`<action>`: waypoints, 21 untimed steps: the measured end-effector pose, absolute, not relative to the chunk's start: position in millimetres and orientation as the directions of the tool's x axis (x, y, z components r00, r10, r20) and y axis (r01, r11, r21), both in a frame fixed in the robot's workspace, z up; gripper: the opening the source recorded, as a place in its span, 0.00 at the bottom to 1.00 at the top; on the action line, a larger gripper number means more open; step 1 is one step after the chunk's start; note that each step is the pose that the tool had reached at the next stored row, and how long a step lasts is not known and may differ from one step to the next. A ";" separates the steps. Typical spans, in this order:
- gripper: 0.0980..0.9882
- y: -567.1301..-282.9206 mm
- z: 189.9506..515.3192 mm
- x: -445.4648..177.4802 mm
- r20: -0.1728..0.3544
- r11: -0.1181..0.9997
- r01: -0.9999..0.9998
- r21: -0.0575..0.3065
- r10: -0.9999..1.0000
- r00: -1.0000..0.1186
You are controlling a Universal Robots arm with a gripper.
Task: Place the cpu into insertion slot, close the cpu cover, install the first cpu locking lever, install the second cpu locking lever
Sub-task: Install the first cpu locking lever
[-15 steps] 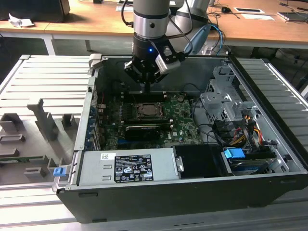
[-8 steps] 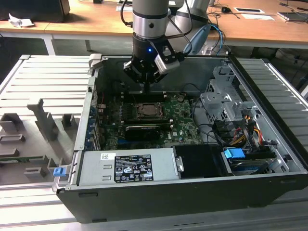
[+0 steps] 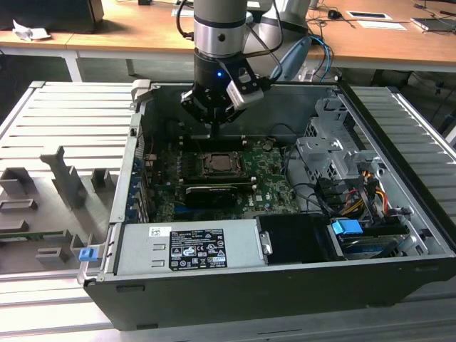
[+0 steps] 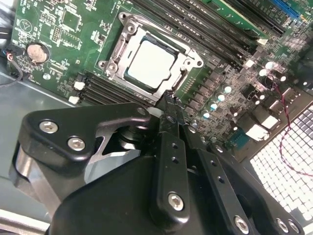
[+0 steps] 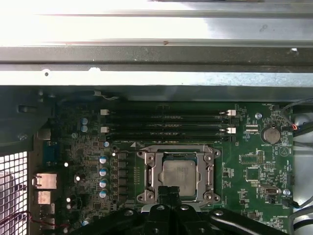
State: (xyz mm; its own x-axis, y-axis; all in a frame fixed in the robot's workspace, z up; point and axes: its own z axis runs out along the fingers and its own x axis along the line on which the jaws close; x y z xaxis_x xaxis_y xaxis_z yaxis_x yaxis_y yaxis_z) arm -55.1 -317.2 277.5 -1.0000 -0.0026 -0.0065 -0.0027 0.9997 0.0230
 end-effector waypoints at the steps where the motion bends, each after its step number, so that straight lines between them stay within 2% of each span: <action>1: 0.01 -317.2 277.3 -57.8 -0.007 1.000 -0.003 0.023 -0.002 -1.000; 21: 0.01 -317.2 275.3 -66.3 -0.006 1.000 -0.003 0.023 -0.002 -1.000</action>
